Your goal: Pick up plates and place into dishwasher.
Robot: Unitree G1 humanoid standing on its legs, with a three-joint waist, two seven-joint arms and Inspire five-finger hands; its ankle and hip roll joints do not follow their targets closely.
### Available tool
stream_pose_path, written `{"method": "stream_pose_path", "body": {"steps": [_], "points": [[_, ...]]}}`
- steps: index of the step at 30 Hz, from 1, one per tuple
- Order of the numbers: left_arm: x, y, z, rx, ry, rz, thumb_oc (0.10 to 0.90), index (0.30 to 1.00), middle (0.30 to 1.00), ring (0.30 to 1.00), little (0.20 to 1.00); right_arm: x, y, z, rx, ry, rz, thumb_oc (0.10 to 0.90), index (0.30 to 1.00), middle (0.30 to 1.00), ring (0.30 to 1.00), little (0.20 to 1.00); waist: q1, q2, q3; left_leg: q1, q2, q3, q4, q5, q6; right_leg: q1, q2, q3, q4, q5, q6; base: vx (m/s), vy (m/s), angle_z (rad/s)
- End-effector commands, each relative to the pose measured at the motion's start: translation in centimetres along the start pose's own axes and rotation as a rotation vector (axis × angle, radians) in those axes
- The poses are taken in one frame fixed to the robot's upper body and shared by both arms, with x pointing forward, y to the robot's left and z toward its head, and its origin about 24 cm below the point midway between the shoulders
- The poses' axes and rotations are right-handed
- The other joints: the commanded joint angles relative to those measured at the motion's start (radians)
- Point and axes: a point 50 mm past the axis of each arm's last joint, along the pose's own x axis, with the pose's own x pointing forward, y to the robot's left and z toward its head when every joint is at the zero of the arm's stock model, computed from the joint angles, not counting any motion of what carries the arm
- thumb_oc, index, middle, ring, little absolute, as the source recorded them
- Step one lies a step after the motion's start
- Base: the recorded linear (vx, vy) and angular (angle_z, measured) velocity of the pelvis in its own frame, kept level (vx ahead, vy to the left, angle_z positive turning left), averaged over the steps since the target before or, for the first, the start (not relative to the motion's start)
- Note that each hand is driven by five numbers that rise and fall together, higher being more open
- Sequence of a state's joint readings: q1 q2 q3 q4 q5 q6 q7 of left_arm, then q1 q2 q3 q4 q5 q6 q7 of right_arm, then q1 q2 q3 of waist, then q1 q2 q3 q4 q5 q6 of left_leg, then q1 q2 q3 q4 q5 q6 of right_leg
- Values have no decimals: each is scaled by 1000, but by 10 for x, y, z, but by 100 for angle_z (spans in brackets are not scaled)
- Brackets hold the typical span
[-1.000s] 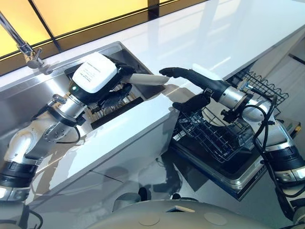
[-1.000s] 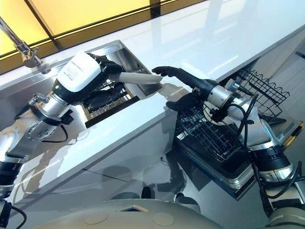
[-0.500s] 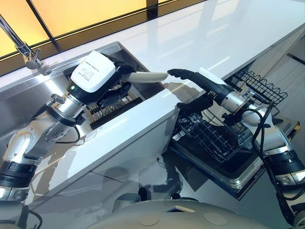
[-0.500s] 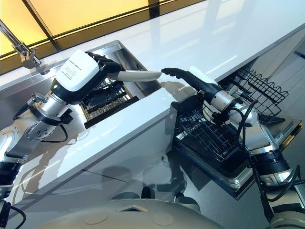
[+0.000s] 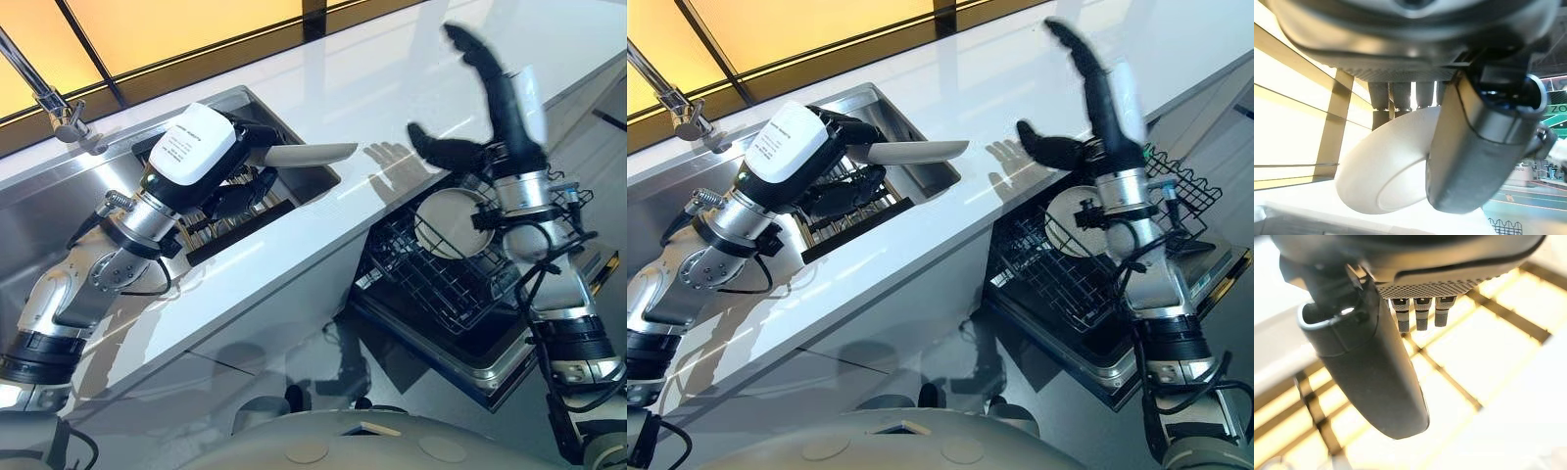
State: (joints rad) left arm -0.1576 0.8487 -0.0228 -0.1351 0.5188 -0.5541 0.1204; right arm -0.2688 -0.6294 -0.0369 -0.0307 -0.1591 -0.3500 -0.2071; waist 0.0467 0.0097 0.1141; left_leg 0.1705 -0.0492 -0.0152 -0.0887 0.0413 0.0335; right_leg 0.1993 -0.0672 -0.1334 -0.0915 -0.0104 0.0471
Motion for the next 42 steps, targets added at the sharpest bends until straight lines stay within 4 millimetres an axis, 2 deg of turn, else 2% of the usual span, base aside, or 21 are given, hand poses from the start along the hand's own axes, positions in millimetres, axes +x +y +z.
{"method": "stream_pose_path", "body": {"steps": [1, 7, 11, 19, 30, 42], "points": [[17, 57, -1, 38, -65, 345, 100, 300, 300, 300, 200, 20, -33, 46, -2, -293, -179, 800, 900, 900, 900, 900, -8, 35, -121, -7, -24, 25, 1, -95, 9, -50, 56, -36, 11, -15, 19, 0, 0, 0], [13, 64, 0, 56, -81, 367, 100, 300, 300, 300, 200, 21, -35, 52, 7, -315, -156, 800, 900, 900, 900, 900, -10, 34, -126, -11, -29, 19, 1, -94, 10, -55, 59, -25, 15, -16, 16, -11, 6, 0], [14, 67, 2, 87, -110, 394, 100, 300, 300, 300, 200, 23, -31, 50, -6, -302, -61, 800, 900, 900, 900, 900, -14, 32, -127, -19, -31, 12, 1, -88, 10, -59, 64, -14, 22, -20, 12, -39, 18, 0], [26, 80, 7, 99, -159, 437, 100, 300, 300, 300, 200, 33, -20, 50, -11, -268, 56, 800, 900, 900, 900, 900, -20, 30, -125, -25, -28, 11, 1, -83, 4, -66, 65, -18, 39, -22, 8, -37, 4, 4], [37, 75, 16, 59, -219, 417, 100, 300, 300, 300, 200, 40, -2, 55, -30, -276, 200, 800, 900, 900, 900, 900, -22, 27, -124, -26, -29, 12, 1, -81, 3, -67, 67, -16, 47, -24, 7, -3, -1, 0], [46, 65, 22, -58, -251, 344, 100, 300, 300, 300, 200, 42, 13, 72, -72, -380, 292, 800, 900, 900, 900, 900, -21, 24, -120, -22, -28, 12, 1, -81, 4, -62, 71, -9, 45, -27, 7, 0, 0, 0]]}}
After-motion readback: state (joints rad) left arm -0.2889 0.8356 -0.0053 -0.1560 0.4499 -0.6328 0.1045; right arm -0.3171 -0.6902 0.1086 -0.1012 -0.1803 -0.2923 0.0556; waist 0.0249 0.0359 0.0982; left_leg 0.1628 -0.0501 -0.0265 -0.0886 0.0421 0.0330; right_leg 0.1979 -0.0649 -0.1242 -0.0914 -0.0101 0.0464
